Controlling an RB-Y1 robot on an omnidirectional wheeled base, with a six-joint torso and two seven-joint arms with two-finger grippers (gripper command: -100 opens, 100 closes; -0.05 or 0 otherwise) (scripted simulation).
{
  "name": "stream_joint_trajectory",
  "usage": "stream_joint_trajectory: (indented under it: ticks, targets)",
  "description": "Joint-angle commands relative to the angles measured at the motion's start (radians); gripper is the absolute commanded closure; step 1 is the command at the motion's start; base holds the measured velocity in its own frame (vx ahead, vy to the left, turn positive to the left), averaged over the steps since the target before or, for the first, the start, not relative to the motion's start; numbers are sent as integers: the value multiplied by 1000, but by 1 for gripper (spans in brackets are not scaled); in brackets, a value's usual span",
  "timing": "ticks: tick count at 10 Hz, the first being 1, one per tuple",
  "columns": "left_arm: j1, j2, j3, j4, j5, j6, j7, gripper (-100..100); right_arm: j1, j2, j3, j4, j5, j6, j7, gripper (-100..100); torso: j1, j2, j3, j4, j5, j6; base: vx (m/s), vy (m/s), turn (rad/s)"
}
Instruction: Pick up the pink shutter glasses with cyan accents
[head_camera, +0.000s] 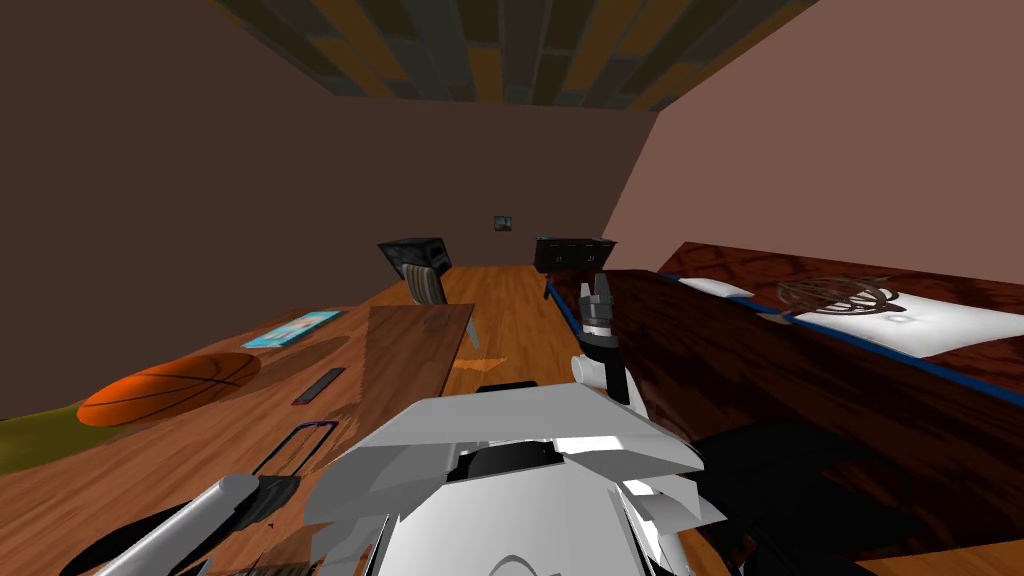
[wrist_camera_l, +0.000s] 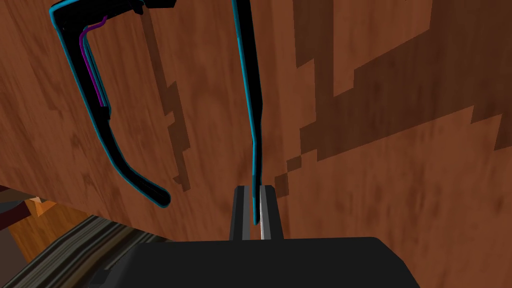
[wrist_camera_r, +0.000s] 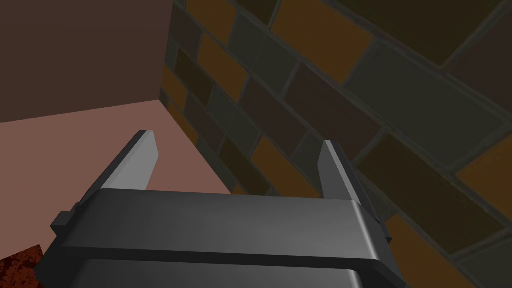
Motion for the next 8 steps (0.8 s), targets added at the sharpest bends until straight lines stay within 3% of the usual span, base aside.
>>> stream_joint_trajectory:
  ticks: [1,3,4,6,7,8]
  targets:
    - [16,-5,30,-10,14,6,-50,100,0,0,0,0,0,0,0,0,0,0,0,0,0,0,123,-18,153]
    - [16,-5,30,-10,14,6,-80,100,0,0,0,0,0,0,0,0,0,2,1,1,0,3,32,-2,-8]
    - [47,-19,79,-37,39,15,-118,100,0,0,0,0,0,0,0,0,1,5,3,1,0,3,87,-6,216]
    - [47,-19,83,-37,39,15,-167,100,0,0,0,0,0,0,0,0,0,1,0,0,0,1,86,-3,59]
    - [78,-32,131,-63,64,24,-196,100,0,0,0,0,0,0,0,0,0,2,1,1,0,3,123,-19,173]
    - [78,-32,137,-63,64,24,-228,100,0,0,0,0,0,0,0,0,-1,0,0,0,0,0,132,-15,132]
